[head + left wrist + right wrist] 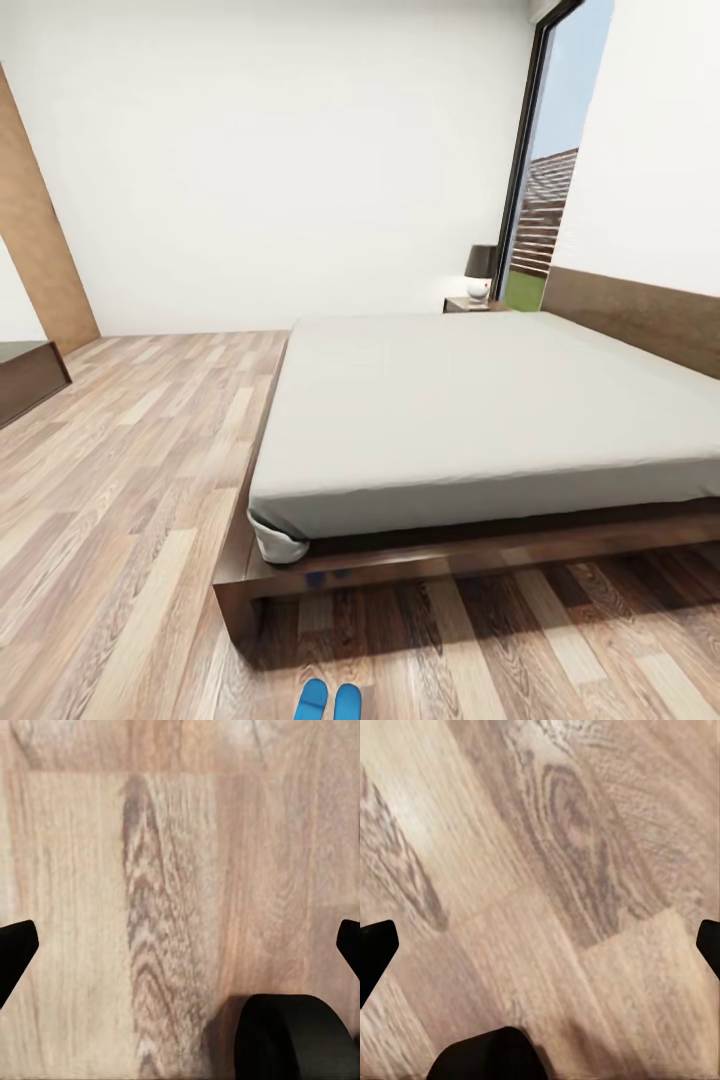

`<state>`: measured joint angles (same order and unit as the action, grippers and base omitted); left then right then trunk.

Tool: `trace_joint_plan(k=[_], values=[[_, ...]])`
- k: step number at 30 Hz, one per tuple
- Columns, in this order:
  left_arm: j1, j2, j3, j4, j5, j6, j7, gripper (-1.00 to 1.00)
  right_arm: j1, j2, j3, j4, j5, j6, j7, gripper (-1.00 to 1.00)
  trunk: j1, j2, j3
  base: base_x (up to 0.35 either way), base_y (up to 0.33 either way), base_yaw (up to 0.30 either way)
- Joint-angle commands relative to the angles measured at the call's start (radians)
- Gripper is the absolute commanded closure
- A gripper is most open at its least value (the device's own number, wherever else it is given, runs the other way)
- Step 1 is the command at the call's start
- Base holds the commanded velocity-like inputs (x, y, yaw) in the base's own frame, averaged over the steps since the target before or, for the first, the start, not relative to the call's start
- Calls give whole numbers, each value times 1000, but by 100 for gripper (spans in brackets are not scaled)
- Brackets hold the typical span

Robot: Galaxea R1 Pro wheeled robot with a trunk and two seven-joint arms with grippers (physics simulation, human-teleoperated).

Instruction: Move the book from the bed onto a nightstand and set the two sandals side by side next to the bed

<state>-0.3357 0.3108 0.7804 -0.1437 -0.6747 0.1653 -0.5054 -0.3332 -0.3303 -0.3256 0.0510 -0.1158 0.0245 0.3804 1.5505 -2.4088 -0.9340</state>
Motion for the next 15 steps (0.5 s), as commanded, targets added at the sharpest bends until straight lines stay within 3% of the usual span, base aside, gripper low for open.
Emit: trace_joint_plan(k=[1,15], values=[[6,0,8,0,-3,2,-1,-100,5,1,-1,3,-11,-5,5,-100,-4,7,2,0,0,0],[120,2,9,8,-2,-120,38,-100,94,26,2,3,-10,-51,2,-100,-58,105,46,0,0,0]])
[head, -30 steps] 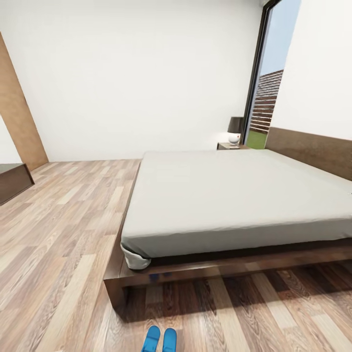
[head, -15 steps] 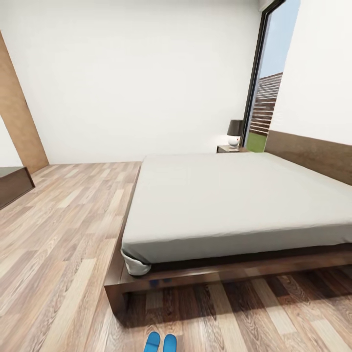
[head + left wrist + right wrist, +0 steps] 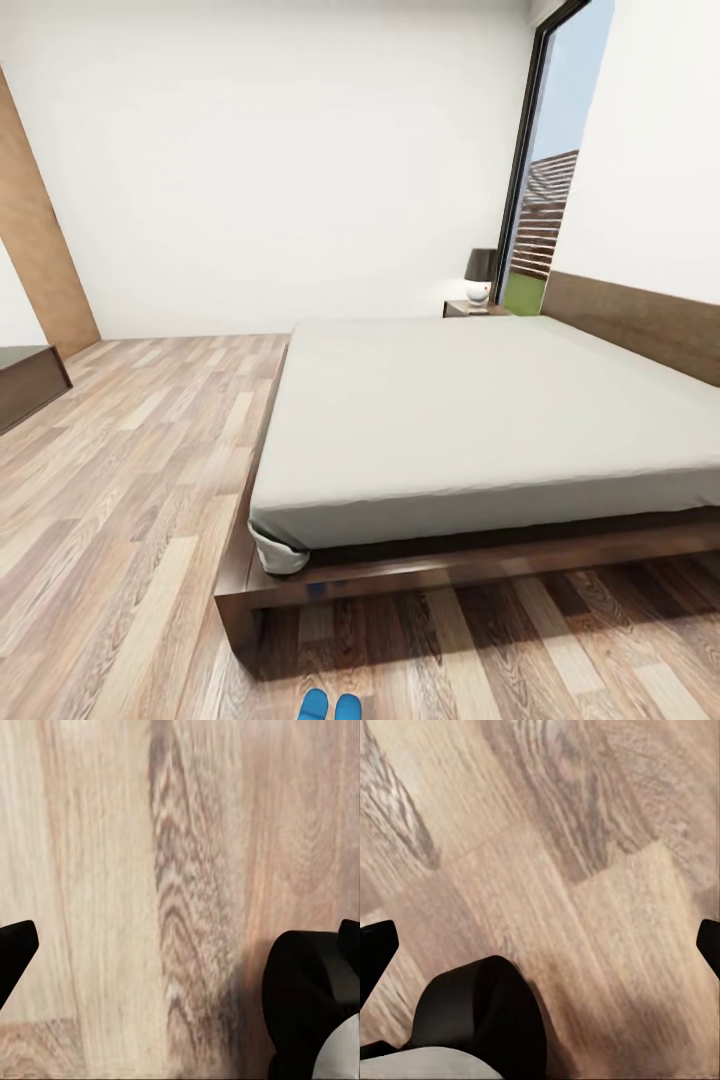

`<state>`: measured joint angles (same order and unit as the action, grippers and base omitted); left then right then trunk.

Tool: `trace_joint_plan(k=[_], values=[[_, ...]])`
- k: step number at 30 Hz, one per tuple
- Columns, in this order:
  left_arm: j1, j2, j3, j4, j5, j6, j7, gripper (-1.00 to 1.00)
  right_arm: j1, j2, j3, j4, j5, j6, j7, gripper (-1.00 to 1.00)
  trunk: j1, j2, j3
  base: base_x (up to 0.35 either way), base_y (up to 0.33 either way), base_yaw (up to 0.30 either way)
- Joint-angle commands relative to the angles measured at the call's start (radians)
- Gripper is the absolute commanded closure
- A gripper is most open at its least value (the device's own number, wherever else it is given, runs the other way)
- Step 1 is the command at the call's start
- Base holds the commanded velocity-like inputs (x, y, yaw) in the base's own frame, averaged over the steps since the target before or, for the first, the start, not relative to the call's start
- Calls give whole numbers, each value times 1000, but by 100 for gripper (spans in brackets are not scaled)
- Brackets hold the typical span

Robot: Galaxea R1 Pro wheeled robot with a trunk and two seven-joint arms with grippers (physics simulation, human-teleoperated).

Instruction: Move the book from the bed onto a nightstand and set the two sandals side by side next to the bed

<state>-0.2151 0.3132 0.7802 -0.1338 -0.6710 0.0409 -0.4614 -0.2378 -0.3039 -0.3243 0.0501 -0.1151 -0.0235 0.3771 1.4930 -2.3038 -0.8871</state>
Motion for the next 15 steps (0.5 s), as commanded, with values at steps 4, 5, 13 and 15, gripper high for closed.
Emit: trace_joint_plan(k=[4,5,13,15], values=[[25,0,9,-1,-3,-21,-4,-100,23,2,1,4,-11,-12,2,-100,-16,28,12,0,0,0],[36,0,9,-1,-1,-34,-3,-100,35,2,1,4,-11,-21,2,-100,-19,35,15,0,0,0],[93,0,11,-1,4,-79,35,-100,106,2,0,5,-12,-68,-1,-100,-50,91,40,0,0,0],[103,0,11,-1,5,-86,41,-100,115,1,0,5,-12,-72,-1,-100,-58,105,46,0,0,0]])
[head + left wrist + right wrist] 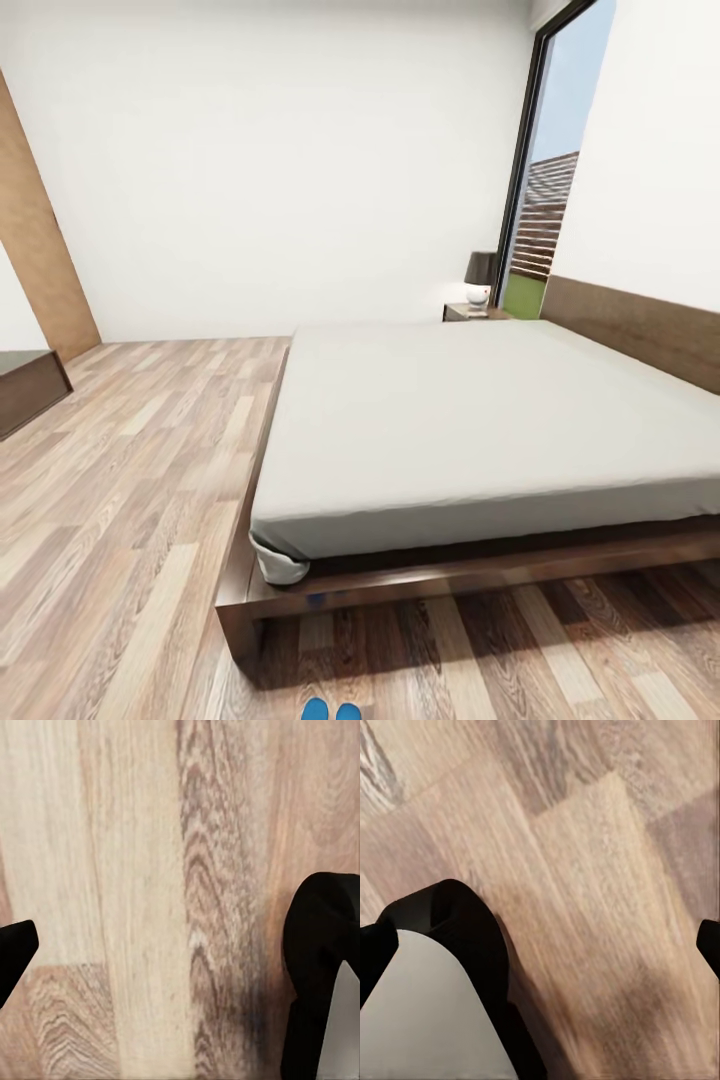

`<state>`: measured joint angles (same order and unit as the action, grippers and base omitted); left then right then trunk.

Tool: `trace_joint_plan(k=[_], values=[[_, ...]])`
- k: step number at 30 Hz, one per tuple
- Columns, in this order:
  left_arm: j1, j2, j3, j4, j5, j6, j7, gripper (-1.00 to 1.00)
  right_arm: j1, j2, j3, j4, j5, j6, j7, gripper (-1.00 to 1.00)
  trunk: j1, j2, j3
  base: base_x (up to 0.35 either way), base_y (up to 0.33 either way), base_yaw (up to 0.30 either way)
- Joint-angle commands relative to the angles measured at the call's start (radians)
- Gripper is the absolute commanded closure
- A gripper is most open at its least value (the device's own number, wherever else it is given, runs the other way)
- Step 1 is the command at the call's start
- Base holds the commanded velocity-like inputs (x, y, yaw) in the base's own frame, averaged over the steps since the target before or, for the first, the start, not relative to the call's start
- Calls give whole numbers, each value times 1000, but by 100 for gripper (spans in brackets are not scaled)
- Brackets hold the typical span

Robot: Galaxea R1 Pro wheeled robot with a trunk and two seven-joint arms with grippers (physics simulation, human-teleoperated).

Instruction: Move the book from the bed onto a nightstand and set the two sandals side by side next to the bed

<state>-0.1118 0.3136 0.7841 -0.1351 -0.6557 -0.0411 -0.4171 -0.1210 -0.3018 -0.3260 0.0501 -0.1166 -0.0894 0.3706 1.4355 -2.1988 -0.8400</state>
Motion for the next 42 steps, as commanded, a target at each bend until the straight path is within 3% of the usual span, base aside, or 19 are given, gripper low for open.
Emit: trace_joint_plan(k=[1,10,19,30,37,42], values=[[7,1,8,0,-10,-11,1,-100,6,-1,1,5,-11,-9,5,-100,-4,7,2,0,0,0],[45,13,9,0,-6,-29,7,-100,43,-1,2,5,-11,-13,-42,-100,-39,70,31,0,0,0],[68,20,9,0,38,-50,7,-100,75,-1,2,5,-11,-15,-53,-100,-73,133,59,0,0,0],[109,20,8,0,50,-55,9,-100,113,0,3,5,-10,-13,-56,-100,-115,210,93,0,0,0],[116,9,6,1,50,-55,21,-100,121,1,15,5,-10,-6,-57,-100,-142,259,115,0,0,0],[117,-14,5,9,47,-55,73,-100,122,2,55,4,-11,-4,-58,-100,-161,294,131,0,0,0]])
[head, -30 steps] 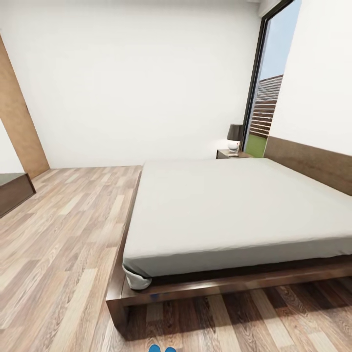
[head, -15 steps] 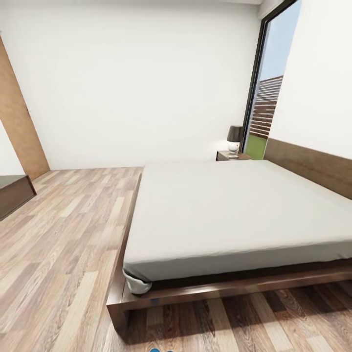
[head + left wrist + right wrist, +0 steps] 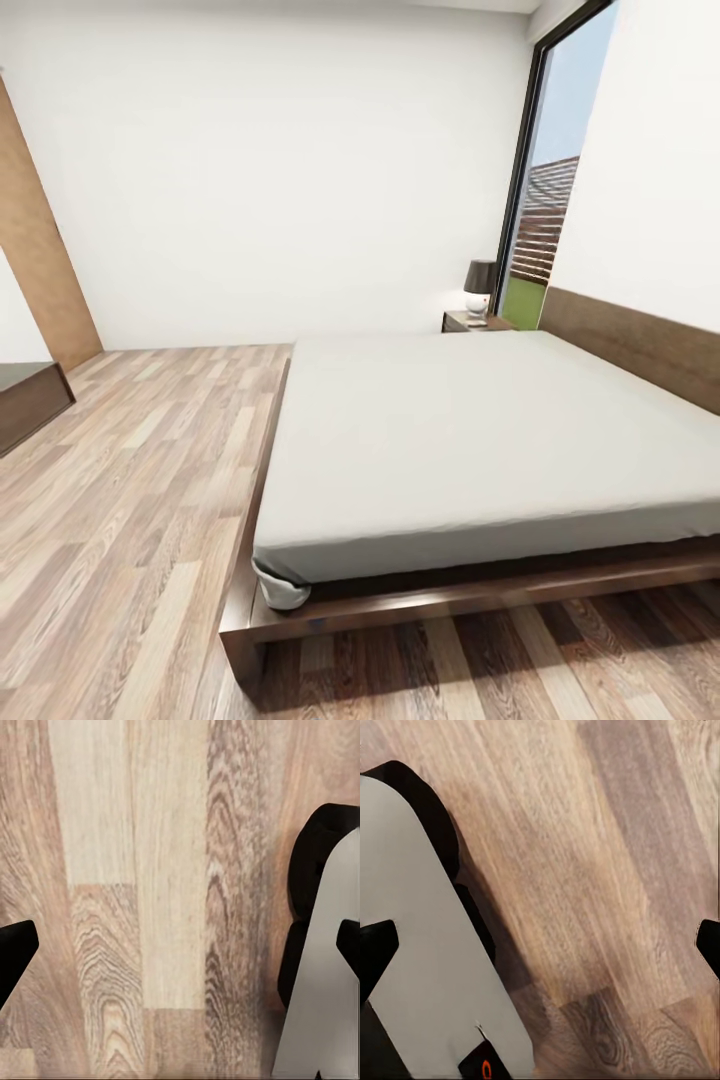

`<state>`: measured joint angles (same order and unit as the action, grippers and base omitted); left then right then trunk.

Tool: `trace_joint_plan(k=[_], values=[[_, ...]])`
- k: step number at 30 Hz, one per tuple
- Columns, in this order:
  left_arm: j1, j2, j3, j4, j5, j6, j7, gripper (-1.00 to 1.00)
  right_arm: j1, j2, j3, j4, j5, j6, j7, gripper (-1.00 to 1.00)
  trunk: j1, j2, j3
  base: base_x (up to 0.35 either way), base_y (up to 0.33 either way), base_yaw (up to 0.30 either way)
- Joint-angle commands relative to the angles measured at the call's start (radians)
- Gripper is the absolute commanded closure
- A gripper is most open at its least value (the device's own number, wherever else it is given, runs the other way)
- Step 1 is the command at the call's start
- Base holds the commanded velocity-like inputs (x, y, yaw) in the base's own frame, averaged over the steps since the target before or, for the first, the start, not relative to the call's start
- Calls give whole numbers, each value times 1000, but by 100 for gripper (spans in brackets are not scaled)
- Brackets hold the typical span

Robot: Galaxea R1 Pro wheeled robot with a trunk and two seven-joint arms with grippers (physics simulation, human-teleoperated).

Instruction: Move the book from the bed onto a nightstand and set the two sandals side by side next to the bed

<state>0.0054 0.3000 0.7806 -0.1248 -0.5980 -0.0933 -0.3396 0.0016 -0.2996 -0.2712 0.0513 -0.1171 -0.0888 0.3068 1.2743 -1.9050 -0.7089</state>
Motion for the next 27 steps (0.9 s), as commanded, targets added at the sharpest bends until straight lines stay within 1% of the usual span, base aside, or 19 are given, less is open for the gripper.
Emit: trace_joint_plan(k=[1,5,9,15,19,27], values=[[0,-5,8,1,-12,-3,7,-100,0,0,10,3,-11,-4,6,-100,-4,7,3,0,0,0],[1,-23,8,6,-15,-3,44,-100,0,0,46,2,-12,-4,5,-100,-19,35,15,0,0,0],[1,-35,8,8,-16,-3,66,-100,0,1,64,2,-13,-4,5,-100,-35,63,28,0,0,0],[1,-44,7,12,-17,-3,79,-100,0,2,74,1,-13,-4,5,-100,-58,105,47,0,0,0],[1,-58,8,16,-18,-3,93,-100,0,2,77,1,-13,-3,5,-100,-73,133,59,0,0,0],[1,-78,7,20,-19,-3,155,-100,0,2,79,1,-13,-1,5,-100,-104,189,84,0,0,0]])
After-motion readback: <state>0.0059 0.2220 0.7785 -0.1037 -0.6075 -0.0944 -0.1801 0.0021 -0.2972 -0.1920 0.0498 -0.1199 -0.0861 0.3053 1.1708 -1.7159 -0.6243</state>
